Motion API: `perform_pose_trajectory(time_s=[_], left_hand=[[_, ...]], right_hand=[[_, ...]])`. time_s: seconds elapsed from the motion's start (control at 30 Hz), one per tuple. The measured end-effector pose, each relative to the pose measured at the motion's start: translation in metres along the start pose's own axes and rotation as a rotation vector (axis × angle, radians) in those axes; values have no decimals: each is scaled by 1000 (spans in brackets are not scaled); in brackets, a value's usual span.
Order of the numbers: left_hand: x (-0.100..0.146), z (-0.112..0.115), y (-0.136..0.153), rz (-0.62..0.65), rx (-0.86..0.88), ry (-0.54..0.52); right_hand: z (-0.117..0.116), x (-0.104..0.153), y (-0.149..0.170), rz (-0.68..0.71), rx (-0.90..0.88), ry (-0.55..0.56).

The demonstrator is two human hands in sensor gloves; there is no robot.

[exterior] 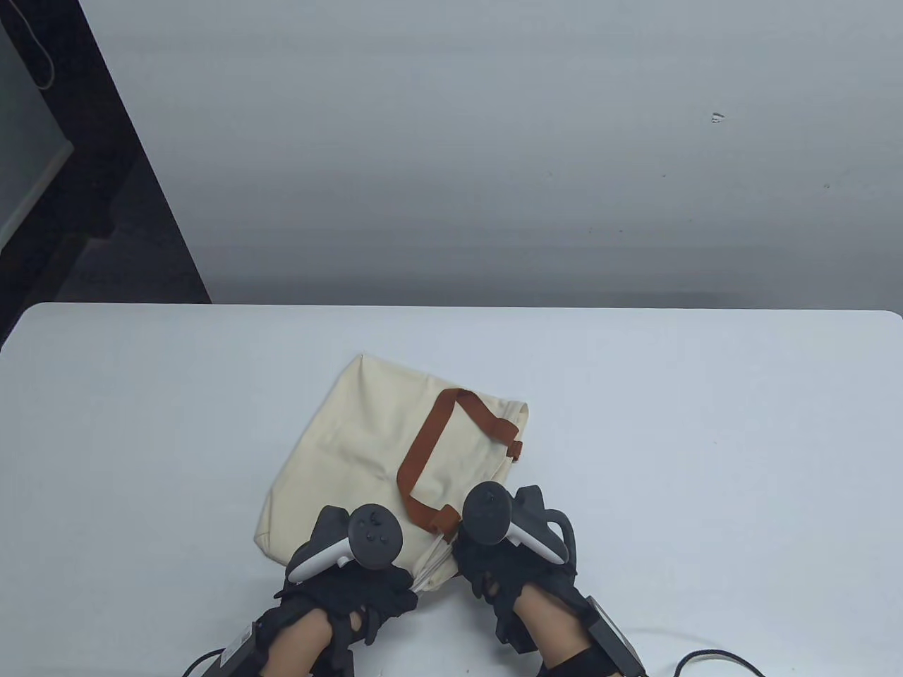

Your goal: Zip the canvas bag

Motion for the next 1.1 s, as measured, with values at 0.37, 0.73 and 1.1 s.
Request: perform_pose_trajectory(time_s=[0.37, 0.73, 1.1], left_hand=[[-1, -9, 20, -44, 63, -9], [2, -28, 50, -149, 149, -142], [7, -41, 76, -281, 183, -294]], right_hand=[[14, -12, 39, -156, -118, 22], [27, -14, 81, -345, -209, 56], [42, -11, 122, -541, -174, 168]])
Point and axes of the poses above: the tracker on the back of each hand, its own y axis roughly to the little-finger side, its own x axis roughly from the fingertips to the wrist, z = x × y, the point moved 1 cm from there along -x, roughly from the wrist to the fingertips, and after that the axes turned 12 degrees about -z, right-handed, at the moved point
